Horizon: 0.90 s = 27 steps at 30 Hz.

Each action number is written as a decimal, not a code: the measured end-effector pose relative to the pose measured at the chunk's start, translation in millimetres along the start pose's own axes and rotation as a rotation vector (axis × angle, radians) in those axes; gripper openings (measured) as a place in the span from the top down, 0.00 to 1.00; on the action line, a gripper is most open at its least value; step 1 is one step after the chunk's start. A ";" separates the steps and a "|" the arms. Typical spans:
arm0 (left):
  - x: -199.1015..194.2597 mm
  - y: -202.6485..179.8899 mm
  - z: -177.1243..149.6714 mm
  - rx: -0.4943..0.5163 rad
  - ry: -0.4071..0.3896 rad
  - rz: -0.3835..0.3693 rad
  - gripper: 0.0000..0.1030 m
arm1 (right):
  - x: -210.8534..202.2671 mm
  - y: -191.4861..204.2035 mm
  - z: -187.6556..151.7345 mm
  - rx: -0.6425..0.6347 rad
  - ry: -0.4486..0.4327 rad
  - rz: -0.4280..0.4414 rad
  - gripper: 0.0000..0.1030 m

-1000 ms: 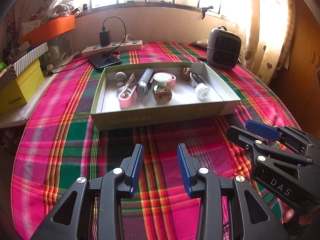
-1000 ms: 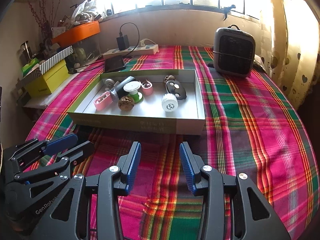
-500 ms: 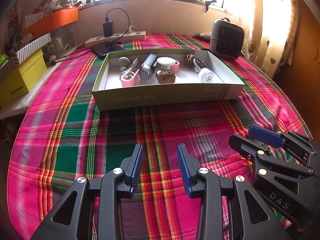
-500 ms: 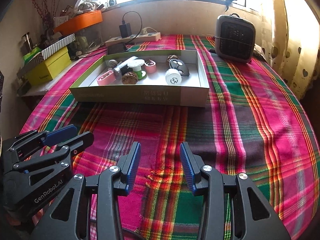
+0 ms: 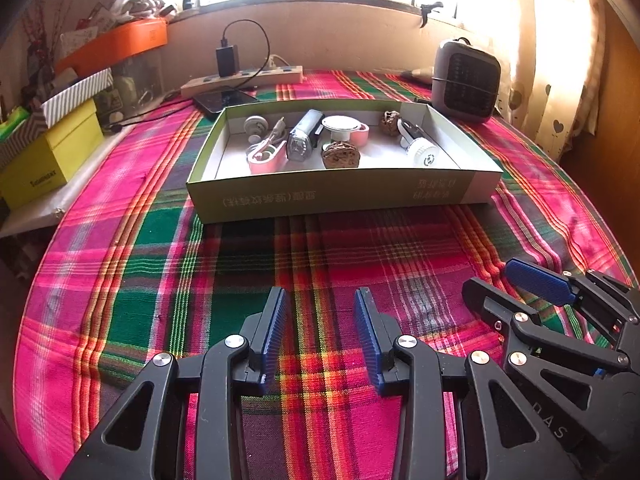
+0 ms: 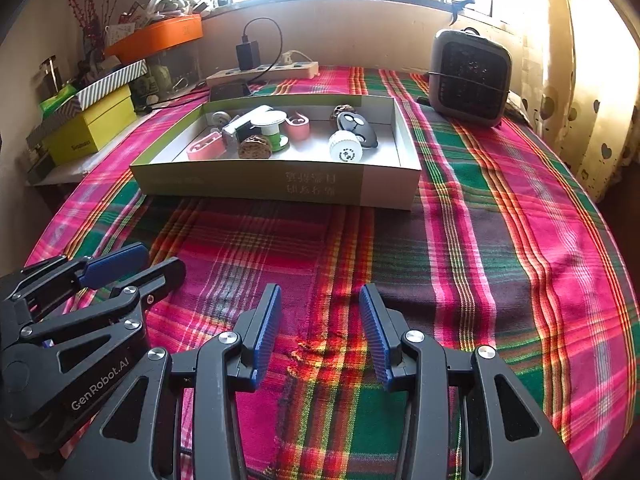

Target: Organize objects

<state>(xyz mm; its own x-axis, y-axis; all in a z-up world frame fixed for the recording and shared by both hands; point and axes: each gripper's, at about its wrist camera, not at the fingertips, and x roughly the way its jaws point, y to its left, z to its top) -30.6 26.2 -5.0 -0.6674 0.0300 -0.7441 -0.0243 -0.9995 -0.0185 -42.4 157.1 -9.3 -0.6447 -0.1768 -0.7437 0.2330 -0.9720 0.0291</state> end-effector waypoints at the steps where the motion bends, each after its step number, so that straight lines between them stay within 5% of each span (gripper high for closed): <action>1: 0.2 -0.6 0.5 -0.005 0.001 0.004 0.67 | 0.2 -0.4 0.3 0.000 0.000 -0.002 0.59; 27: 2.1 -1.3 2.0 -0.037 0.001 0.025 0.67 | 2.1 -2.9 2.5 0.008 0.006 -0.003 0.58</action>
<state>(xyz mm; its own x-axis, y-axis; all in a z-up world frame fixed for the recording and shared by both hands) -33.5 27.5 -5.3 -0.6670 0.0048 -0.7451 0.0202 -0.9995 -0.0245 -46.3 159.1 -9.2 -0.6413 -0.1728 -0.7475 0.2252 -0.9738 0.0320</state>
